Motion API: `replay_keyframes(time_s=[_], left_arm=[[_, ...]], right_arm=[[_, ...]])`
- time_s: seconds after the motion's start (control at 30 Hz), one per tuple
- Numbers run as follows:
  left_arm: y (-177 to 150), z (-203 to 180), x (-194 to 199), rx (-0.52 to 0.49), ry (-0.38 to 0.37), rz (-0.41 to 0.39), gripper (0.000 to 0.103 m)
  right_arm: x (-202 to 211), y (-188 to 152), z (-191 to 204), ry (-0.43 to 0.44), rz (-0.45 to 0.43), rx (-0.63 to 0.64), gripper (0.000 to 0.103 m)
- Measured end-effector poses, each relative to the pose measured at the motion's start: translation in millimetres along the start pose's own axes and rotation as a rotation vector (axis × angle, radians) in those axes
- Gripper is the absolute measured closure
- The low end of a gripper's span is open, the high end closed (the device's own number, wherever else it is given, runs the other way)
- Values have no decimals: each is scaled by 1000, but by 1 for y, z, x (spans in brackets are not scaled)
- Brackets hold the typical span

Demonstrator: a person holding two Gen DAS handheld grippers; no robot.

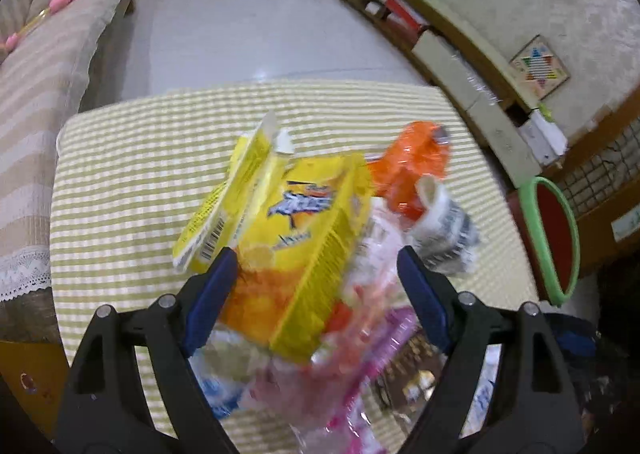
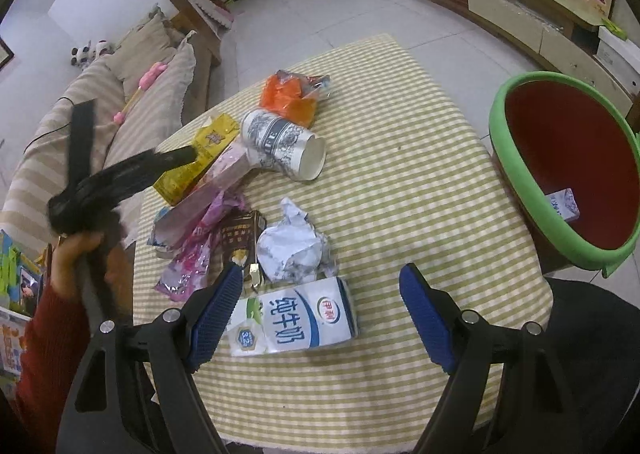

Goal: Collect trash

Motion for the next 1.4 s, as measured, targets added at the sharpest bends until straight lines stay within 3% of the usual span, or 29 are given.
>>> replay_keyframes(time_s=[0.07, 0.17, 0.37, 0.63, 0.8, 1.0, 1.03, 1.13, 1.2, 1.23, 1.4], left_arm=[[-3, 2, -9, -5, 30, 26, 26], [-10, 0, -12, -6, 11, 27, 50], [-26, 2, 13, 14, -6, -29, 68], [-71, 25, 69, 118, -59, -92, 69], [-91, 39, 78, 174, -56, -88, 69], [-95, 50, 66, 208, -49, -61, 68], [-92, 51, 64, 206, -44, -58, 67], [-87, 54, 56, 210, -30, -55, 51], [-86, 54, 49, 207, -37, -48, 51], [-86, 55, 46, 205, -30, -45, 59], [-88, 63, 54, 246, -42, -80, 65]], right_arm=[[-3, -4, -1, -4, 11, -4, 25], [-4, -7, -2, -10, 18, -16, 25], [-6, -8, 3, -16, 30, -7, 25], [-16, 11, 23, -21, 21, 75, 25], [-31, 37, 45, -21, 15, 161, 25], [-56, 60, 83, 50, 36, 196, 25], [-63, 64, 92, 63, 45, 201, 25], [-86, 71, 112, 89, 91, 198, 25], [-102, 74, 121, 87, 122, 187, 25], [-106, 75, 123, 87, 132, 183, 25], [-132, 77, 129, 42, 183, 189, 25]])
Point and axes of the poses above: each gripper's, at about its wrist camera, not at the fingertips, and x roughly against the way its jaws point, z to its left, y to its top, the point moved 8 cm from there along -x, roughly the way its jaws point, and after that the axes turned 2 degrees about -z, right-handed, at the moved point
